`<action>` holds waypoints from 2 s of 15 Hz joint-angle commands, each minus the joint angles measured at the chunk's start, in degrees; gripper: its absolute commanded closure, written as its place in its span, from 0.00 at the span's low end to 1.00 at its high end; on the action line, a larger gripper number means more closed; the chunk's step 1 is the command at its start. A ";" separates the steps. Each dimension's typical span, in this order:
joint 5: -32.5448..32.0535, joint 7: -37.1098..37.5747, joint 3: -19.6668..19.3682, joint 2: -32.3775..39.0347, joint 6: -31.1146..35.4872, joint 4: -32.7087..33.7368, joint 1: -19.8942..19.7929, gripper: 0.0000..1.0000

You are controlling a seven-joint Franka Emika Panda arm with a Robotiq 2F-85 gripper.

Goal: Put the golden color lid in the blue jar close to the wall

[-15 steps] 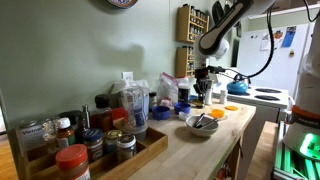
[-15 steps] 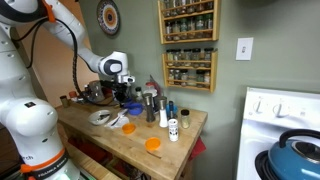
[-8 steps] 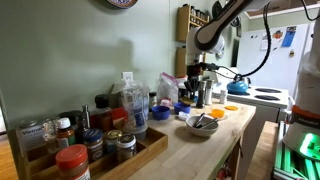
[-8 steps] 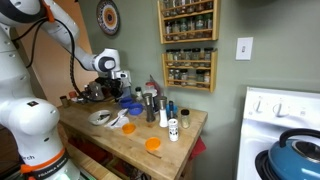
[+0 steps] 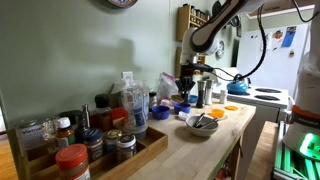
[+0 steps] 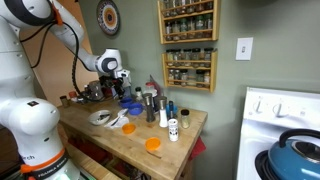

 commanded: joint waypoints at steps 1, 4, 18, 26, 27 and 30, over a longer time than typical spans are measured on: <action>-6.58 12.95 -0.26 6.98 4.31 5.14 1.71 1.00; -11.62 20.37 -2.00 11.44 4.66 9.02 3.69 1.00; -12.54 26.64 -6.40 19.11 1.73 18.21 8.65 0.53; -12.25 4.43 -5.15 3.23 4.28 7.60 4.10 0.00; -11.99 1.35 -5.07 1.34 4.55 6.10 3.60 0.00; -10.48 -1.54 -4.28 2.14 4.92 7.83 2.81 0.00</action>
